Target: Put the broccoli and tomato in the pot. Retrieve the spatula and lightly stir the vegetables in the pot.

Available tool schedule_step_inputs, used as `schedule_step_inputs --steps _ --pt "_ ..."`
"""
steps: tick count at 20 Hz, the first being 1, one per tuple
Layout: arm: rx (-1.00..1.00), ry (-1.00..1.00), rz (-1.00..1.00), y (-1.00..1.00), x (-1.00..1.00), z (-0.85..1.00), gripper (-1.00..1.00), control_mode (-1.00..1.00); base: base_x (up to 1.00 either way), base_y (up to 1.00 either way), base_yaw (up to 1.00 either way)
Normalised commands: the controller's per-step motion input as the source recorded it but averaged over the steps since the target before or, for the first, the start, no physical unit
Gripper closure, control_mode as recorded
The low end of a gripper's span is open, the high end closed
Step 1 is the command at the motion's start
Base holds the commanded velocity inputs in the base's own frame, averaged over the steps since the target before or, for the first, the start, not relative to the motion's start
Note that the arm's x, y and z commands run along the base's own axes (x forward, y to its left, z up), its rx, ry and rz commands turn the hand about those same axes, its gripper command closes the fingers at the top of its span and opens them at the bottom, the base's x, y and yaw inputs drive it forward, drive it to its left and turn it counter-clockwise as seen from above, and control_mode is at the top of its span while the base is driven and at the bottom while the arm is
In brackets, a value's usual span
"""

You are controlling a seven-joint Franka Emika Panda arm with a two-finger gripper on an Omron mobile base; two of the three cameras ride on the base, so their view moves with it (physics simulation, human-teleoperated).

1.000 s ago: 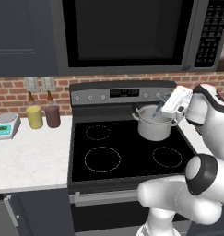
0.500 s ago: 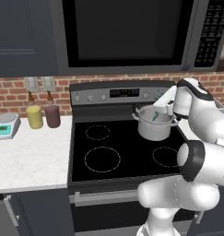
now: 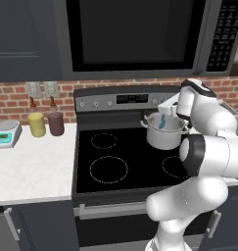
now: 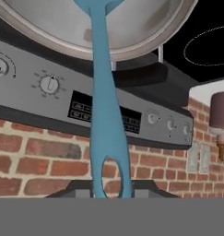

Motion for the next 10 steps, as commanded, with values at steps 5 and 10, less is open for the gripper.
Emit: schedule_step_inputs --steps 5,10 --pt "0.04 0.01 -0.03 -0.27 0.08 -0.20 1.00 -1.00 0.00 0.00 0.00" --pt "0.02 0.04 -0.06 -0.26 0.00 -0.23 1.00 -1.00 0.00 0.00 0.00"
